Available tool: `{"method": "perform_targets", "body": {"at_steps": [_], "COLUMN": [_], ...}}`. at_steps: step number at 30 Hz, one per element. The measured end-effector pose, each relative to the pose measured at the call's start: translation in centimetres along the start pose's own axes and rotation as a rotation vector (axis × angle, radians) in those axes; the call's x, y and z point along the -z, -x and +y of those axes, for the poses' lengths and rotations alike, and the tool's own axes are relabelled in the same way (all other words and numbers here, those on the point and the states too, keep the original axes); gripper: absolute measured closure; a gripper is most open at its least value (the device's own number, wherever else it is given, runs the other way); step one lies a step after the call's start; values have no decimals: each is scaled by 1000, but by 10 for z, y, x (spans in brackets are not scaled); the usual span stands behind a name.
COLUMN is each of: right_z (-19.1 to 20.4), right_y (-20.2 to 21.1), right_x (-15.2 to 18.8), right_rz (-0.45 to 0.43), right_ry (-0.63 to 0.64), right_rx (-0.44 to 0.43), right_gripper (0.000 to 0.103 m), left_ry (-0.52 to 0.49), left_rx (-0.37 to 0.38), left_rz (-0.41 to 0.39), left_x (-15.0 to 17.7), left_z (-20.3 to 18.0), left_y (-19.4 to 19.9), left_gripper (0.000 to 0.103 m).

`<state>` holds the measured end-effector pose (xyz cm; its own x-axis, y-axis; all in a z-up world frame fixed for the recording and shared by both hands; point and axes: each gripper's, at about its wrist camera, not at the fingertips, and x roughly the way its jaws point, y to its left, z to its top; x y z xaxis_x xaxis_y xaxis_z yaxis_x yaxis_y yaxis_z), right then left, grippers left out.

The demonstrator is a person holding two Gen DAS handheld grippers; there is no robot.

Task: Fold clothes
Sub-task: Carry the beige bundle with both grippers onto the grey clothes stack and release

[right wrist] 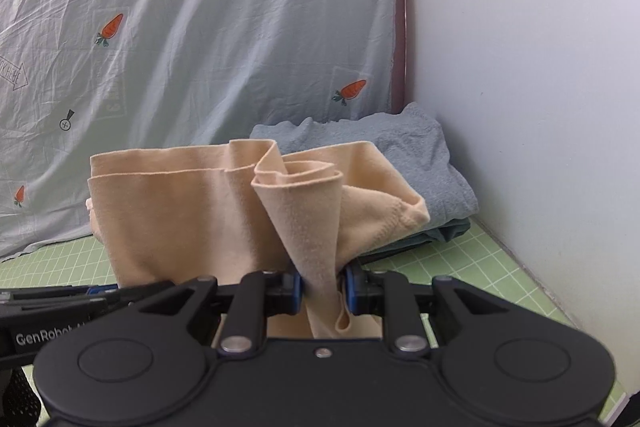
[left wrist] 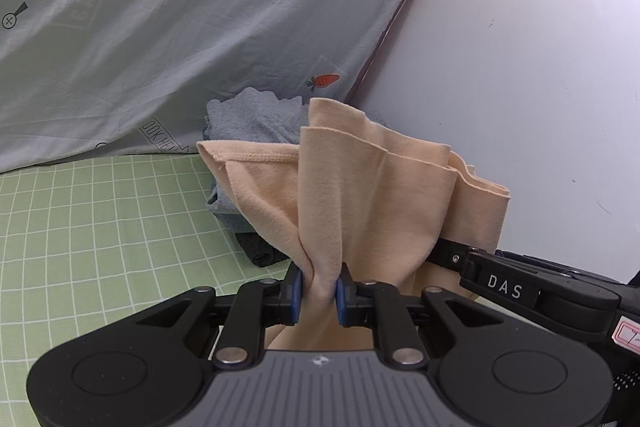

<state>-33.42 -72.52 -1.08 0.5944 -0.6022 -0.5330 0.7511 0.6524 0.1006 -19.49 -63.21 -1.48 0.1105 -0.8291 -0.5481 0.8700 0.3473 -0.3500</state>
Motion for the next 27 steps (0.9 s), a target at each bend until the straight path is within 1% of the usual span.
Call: {"method": "perform_targets", "body": {"at_steps": [3, 5, 8, 12, 14, 15, 18, 20, 21, 23, 27], "right_z": [-27, -41, -56, -72, -80, -81, -87, -91, -91, -92, -105], "right_y": [-22, -39, -71, -129, -168, -191, -261, -296, -307, -327, -344], "right_x": [-23, -40, -73, -122, -138, -139, -138, -128, -123, -116, -115], "right_rz": [-14, -23, -39, -48, -24, -1, 77, 105, 103, 102, 125], "right_ry": [-20, -25, -24, -41, -54, -62, -93, -120, -109, -105, -191], "right_rx": [9, 10, 1, -33, -44, -47, -57, -64, -66, -69, -105], "right_gripper": [82, 82, 82, 82, 81, 80, 79, 78, 77, 76, 72], "left_ry": [13, 7, -15, -44, -26, 5, 115, 147, 141, 129, 189], "left_rx": [33, 39, 41, 25, -13, -30, -85, -85, -80, -69, -39], "left_rz": [20, 28, 8, -8, 0, 15, 96, 117, 111, 110, 112], "left_x": [-20, -35, -68, -121, -144, -152, -157, -152, -150, -145, -140], "left_z": [-11, -13, -12, 1, 19, 34, 75, 96, 104, 116, 135], "left_y": [-30, -49, -77, -115, -146, -164, -215, -238, -246, -258, -270], "left_gripper": [86, 86, 86, 85, 85, 84, 83, 82, 80, 79, 76]}}
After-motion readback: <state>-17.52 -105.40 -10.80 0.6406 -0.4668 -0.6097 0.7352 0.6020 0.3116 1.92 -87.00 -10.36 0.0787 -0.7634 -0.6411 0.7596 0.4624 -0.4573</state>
